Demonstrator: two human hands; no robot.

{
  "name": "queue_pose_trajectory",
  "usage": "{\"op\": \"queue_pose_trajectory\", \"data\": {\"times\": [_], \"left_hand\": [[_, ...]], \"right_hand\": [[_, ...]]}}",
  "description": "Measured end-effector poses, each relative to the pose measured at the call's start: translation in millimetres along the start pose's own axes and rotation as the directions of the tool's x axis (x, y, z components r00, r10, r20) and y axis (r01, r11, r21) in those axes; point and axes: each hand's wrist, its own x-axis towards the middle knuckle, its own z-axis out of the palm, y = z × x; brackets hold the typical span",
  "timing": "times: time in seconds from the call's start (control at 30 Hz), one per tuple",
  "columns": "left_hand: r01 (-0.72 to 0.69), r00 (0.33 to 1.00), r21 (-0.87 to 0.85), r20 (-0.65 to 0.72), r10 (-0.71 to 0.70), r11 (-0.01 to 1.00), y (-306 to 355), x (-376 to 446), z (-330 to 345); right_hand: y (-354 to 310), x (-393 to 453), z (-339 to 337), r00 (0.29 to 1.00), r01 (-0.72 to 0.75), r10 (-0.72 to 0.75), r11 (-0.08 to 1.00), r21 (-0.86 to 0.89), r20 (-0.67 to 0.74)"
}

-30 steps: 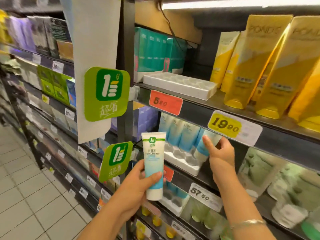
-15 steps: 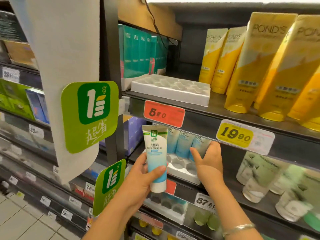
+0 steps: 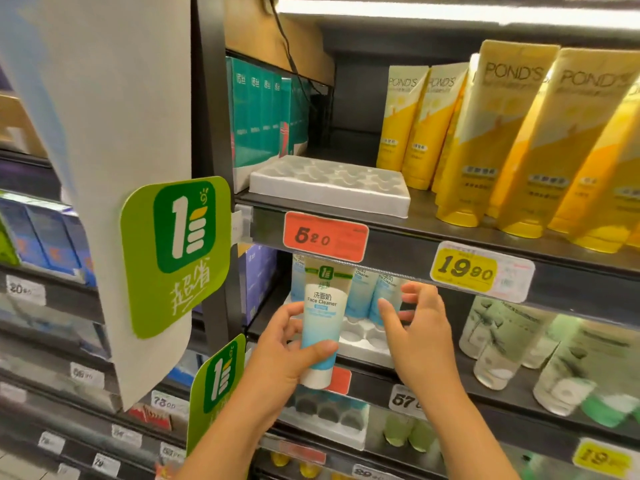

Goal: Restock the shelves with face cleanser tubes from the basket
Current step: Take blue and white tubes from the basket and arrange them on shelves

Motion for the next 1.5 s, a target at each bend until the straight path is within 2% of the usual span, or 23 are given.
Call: {"op": "queue_pose_trajectory", "data": {"times": [0.07, 0.13, 0.23, 0.33, 0.5, 0.7, 0.87, 1.17, 1.3, 1.4, 1.5], "left_hand": [[-0.016, 1.0, 0.035, -0.012, 0.016, 0.999, -0.9, 1.0, 0.6], [-0.038, 0.999, 0.082, -0.022, 0.04, 0.996, -0.2, 2.6, 1.2], [-0.089, 0.994, 0.139, -0.045, 0.096, 0.986, 2.2, 6.2, -0.7], [-0.16, 0.979, 0.234, -0.082, 0.184, 0.959, 3.9, 8.9, -2.9], [-0.262, 0.929, 0.42, -0.136, 0.345, 0.869, 6.3, 15.5, -1.5], [-0.22, 0.921, 0.53, -0.164, 0.354, 0.819, 2.3, 27.4, -1.9], [-0.196, 0.904, 0.499, -0.24, 0.353, 0.844, -2.4, 32.4, -6.3], [-0.078, 0.907, 0.521, -0.317, 0.277, 0.85, -11.3, 36.5, -10.6], [-0.067, 0.909, 0.517, -0.32, 0.266, 0.853, -11.1, 37.7, -11.0], [-0.05, 0.925, 0.477, -0.308, 0.221, 0.877, -7.5, 35.5, -9.4], [-0.054, 0.921, 0.517, -0.305, 0.243, 0.854, -5.5, 25.8, -5.3]], "right_hand": [[-13.9, -0.7, 2.8, 0.987, 0.015, -0.039, 0.988, 0.152, 0.155], [-25.2, -1.6, 8.0, 0.941, -0.025, -0.072, 0.96, 0.279, 0.331], [-31.7, -0.4, 18.0, 0.894, -0.079, -0.105, 0.92, 0.383, 0.436], [-32.0, 2.5, 27.5, 0.909, -0.041, -0.132, 0.915, 0.402, 0.395], [-33.1, 4.6, 44.9, 0.962, 0.042, -0.158, 0.891, 0.451, 0.224], [-32.0, 7.6, 63.6, 0.977, 0.09, -0.162, 0.903, 0.42, 0.138], [-32.8, 13.2, 76.3, 0.967, 0.089, -0.175, 0.912, 0.401, 0.184], [-34.5, 16.8, 90.2, 0.974, 0.066, -0.115, 0.968, 0.242, 0.195], [-33.7, 15.9, 90.4, 0.975, 0.08, -0.13, 0.963, 0.259, 0.182], [-30.0, 17.1, 80.4, 0.955, -0.013, -0.098, 0.929, 0.371, 0.278], [-22.9, 12.0, 64.2, 0.94, -0.121, -0.021, 0.913, 0.389, 0.341]]}}
